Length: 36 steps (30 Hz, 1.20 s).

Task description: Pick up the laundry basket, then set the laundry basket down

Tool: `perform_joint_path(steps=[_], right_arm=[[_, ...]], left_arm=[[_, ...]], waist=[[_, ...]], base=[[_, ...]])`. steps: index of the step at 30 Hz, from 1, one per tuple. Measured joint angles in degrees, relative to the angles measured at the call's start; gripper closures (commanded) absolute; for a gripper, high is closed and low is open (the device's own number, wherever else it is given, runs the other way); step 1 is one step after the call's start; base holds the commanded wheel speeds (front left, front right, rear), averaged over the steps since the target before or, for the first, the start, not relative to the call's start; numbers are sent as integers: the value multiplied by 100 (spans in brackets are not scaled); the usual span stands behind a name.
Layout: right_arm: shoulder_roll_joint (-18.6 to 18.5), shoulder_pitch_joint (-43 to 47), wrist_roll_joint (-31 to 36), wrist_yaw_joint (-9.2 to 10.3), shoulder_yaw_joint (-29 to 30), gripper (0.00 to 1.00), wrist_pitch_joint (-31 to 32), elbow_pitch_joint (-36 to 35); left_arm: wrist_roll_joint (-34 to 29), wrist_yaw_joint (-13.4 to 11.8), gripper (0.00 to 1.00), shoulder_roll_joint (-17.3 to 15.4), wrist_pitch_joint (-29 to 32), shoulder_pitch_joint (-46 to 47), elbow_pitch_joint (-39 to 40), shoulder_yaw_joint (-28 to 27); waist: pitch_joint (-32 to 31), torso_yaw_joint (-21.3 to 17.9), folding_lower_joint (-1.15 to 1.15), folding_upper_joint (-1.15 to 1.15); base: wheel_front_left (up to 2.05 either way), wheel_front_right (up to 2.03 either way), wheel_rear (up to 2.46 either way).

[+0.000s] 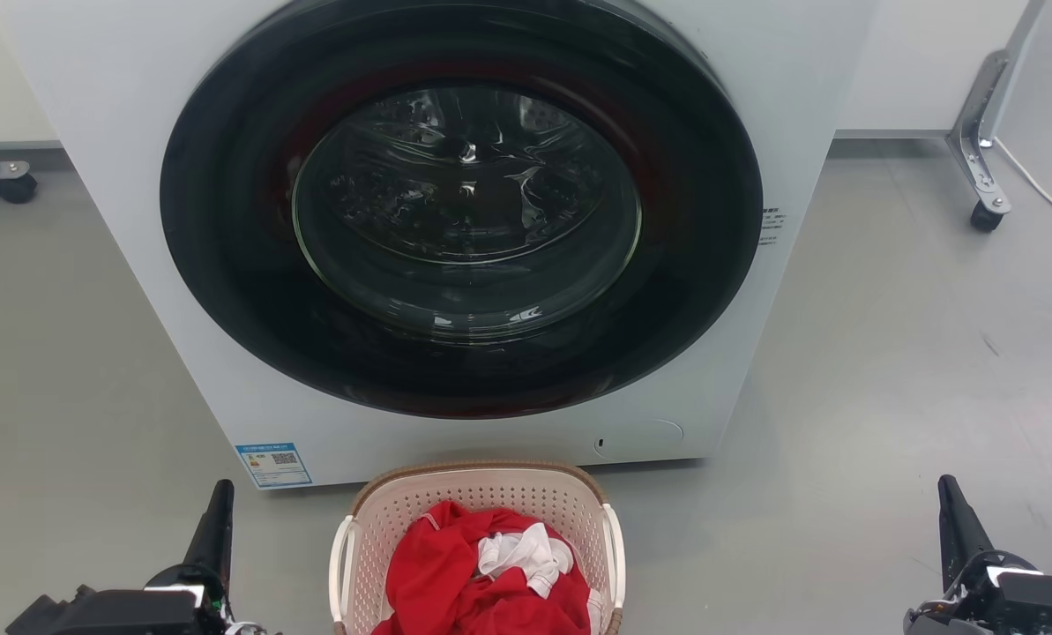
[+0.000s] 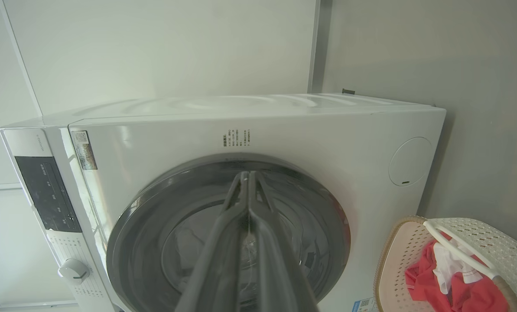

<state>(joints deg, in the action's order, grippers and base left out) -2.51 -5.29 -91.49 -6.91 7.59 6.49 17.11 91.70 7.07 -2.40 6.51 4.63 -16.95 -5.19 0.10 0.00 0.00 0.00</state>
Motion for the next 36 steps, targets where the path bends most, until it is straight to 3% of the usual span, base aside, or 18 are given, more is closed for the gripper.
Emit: perform_joint_path(steps=[36], right_arm=[[0,0,-2,0,0,100,0,0]], left_arm=[[1,0,100,0,0,0,-1,0]], waist=[[0,0,0,0]], base=[[0,0,0]])
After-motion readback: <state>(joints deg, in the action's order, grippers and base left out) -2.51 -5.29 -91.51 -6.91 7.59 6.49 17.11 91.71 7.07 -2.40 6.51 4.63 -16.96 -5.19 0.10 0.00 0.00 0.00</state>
